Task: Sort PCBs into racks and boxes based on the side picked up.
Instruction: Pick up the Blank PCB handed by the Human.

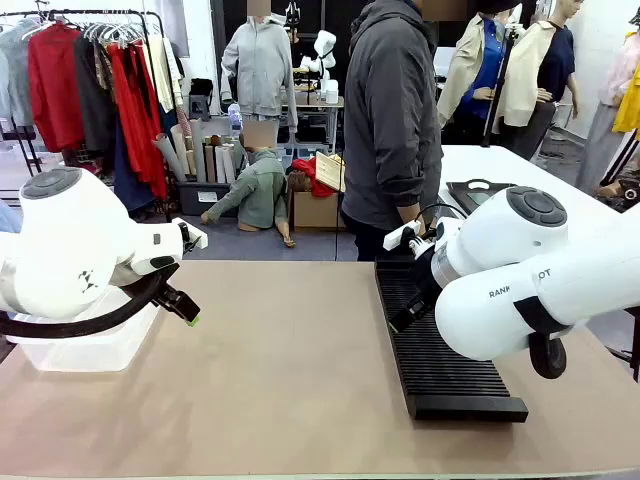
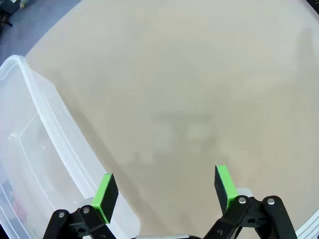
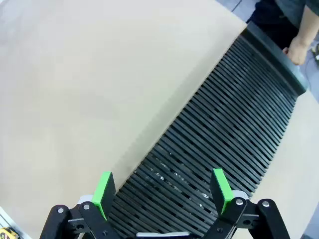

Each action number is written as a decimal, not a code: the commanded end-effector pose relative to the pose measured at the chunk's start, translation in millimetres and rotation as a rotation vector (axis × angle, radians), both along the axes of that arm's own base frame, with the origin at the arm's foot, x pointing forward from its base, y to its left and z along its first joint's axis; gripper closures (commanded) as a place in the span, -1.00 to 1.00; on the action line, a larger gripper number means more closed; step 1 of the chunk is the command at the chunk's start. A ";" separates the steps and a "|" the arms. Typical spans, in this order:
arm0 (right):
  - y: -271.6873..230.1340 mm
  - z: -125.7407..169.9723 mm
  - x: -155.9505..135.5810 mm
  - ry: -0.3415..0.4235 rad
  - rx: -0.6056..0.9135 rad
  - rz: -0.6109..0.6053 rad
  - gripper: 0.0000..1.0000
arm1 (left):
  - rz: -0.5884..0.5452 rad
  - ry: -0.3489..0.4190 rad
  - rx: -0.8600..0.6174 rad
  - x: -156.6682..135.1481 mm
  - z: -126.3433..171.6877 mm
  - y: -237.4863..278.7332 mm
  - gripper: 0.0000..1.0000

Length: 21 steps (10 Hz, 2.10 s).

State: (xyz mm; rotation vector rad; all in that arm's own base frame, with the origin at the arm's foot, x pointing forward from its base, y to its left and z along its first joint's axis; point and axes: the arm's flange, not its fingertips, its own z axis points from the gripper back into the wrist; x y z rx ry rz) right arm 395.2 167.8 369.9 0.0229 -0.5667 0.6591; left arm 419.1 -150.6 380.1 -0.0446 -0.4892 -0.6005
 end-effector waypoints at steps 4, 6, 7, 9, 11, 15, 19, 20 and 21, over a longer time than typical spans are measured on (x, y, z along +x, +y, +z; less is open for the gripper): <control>0.0 0.6 0.0 -0.001 0.001 0.000 -1.00 | -0.001 -0.005 -0.008 -2.6 5.2 -0.3 -1.00; 0.0 0.6 0.0 -0.001 0.001 0.000 -1.00 | -0.001 -0.005 -0.008 -2.6 5.2 -0.3 -1.00; 0.0 0.6 0.0 -0.001 0.001 0.000 -1.00 | -0.001 -0.005 -0.008 -2.6 5.2 -0.3 -1.00; 0.0 0.6 0.0 -0.001 0.001 0.000 -1.00 | -0.001 -0.005 -0.008 -2.6 5.2 -0.3 -1.00; 0.0 0.0 0.0 0.000 0.000 0.000 -1.00 | -0.002 -0.004 -0.001 -0.4 2.0 -0.8 -1.00; -15.4 25.3 2.0 -0.029 0.017 -0.016 -1.00 | -0.030 0.005 0.005 5.0 21.6 3.7 -1.00; -32.0 73.0 14.1 0.134 0.059 -0.021 -1.00 | -0.106 0.182 -0.054 27.9 79.1 7.6 -1.00; -36.4 88.3 17.6 0.177 0.058 -0.053 -1.00 | -0.187 0.270 -0.105 37.6 94.6 9.6 -1.00; -44.8 107.4 20.7 0.202 0.166 -0.019 -1.00 | -0.216 0.314 -0.190 47.8 109.6 16.0 -1.00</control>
